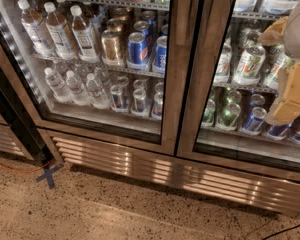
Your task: Open right fridge door
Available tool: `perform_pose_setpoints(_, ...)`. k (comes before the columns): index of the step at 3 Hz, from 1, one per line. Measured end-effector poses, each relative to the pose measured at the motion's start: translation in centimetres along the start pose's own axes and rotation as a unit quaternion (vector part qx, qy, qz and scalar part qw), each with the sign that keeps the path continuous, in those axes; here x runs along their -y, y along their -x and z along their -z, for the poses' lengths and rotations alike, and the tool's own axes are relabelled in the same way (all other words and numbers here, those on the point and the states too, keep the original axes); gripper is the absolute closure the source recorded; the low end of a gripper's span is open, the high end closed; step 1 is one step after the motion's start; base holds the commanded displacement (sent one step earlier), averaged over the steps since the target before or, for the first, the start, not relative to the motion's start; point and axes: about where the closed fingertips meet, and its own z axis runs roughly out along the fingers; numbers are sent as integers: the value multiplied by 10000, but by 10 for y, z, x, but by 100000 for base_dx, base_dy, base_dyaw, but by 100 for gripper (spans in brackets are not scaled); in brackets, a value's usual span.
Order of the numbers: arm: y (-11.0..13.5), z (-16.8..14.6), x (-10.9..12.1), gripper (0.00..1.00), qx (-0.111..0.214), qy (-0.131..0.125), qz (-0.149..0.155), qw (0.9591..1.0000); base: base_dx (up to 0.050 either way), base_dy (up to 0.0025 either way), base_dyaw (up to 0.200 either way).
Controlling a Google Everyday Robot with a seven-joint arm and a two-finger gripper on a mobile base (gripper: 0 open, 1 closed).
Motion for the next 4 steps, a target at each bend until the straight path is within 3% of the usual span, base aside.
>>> perform_pose_setpoints(1,12,11,6,0,705,40,205,9973,0,0,0)
perform_pose_setpoints(2,20,19,13,0,1509,75,126,9884,0,0,0)
perform_pose_setpoints(3,46,22,4,0,2239,272,185,9740,0,0,0)
perform_pose_setpoints(4,46,21,3,0,2241,278,185,9740,0,0,0)
